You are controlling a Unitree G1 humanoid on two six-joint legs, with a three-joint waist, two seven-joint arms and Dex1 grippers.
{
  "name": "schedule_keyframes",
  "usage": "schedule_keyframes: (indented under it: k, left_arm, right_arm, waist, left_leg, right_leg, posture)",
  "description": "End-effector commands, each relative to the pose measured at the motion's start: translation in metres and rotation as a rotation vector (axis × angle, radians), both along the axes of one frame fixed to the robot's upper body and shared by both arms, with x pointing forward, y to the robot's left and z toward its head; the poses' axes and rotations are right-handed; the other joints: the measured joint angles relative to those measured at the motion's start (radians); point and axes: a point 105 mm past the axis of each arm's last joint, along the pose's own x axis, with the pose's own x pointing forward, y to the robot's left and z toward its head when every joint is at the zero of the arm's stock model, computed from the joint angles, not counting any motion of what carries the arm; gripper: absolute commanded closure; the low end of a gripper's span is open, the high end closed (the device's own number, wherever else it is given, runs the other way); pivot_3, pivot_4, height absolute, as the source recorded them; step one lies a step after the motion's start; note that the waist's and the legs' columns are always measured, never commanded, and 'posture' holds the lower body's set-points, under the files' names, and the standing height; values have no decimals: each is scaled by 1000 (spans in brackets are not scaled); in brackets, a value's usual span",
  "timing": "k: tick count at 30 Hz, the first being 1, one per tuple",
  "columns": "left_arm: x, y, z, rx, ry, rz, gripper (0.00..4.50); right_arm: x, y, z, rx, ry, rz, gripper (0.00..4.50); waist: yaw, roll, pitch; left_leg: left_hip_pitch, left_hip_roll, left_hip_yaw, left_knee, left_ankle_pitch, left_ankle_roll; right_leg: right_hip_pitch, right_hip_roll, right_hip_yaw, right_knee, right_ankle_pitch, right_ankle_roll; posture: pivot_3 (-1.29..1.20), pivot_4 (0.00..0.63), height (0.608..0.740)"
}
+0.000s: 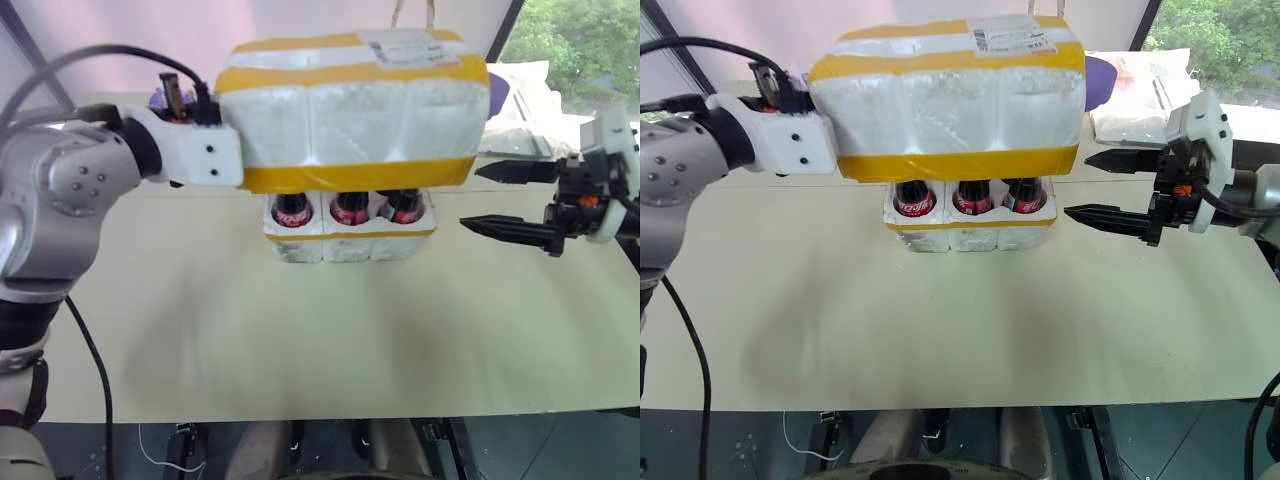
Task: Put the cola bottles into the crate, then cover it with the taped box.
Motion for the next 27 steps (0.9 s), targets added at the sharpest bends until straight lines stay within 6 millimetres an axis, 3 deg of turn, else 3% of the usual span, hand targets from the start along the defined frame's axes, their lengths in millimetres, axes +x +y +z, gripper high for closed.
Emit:
schedule_keyframes:
  k: [1,10,11,12,17,22,24,27]
  left_arm:
    - [3,-2,3,94,-99,-6,3811]
    - [12,-8,-5,133,-157,-22,3811]
    - [12,-9,-7,124,-149,-24,3059]
    - [12,-10,-8,117,-142,-26,2759]
    - [5,4,-22,100,-64,10,179]
    - [-4,34,-34,6,58,110,179]
    - [-3,54,-31,-135,111,167,179]
    - [-3,83,-28,-533,295,198,179]
  right_arm:
    - [-5,1,10,8,-61,2,0]
    - [-8,-2,12,28,-75,-22,0]
    - [-8,-2,12,28,-75,-24,0]
    - [-8,-2,12,28,-76,-24,0]
    - [-9,-3,11,19,-71,-36,0]
    - [-11,-6,7,-12,-59,-46,0]
    - [-11,-8,6,-18,-56,-47,0]
    - [-12,-10,6,-22,-49,-50,0]
  waist:
    - [0,0,0]
    - [0,0,0]
    - [0,0,0]
    - [-1,0,0]
    - [-1,0,0]
    - [-1,0,0]
    - [0,0,0]
    - [0,0,0]
  left_leg:
    - [0,0,0,0,0,0]
    - [0,0,0,3,-1,2]
    - [0,0,0,3,-1,2]
    - [0,0,0,3,-1,2]
    - [0,0,0,3,-1,2]
    - [0,0,0,3,-1,2]
    - [0,0,0,3,-1,2]
    - [0,0,-1,4,-1,2]
  right_leg:
    - [0,0,0,0,0,0]
    - [2,0,0,0,0,1]
    - [2,0,0,0,0,1]
    - [2,0,0,0,0,1]
    - [1,0,0,0,0,1]
    - [1,-1,0,0,0,1]
    - [1,-1,0,0,0,1]
    - [2,-1,-1,0,0,1]
  posture:
    - [0,150,740]
    - [0,150,740]
    - [0,150,740]
    - [0,150,740]
    - [0,150,740]
    - [0,150,740]
    - [0,150,740]
    - [0,150,740]
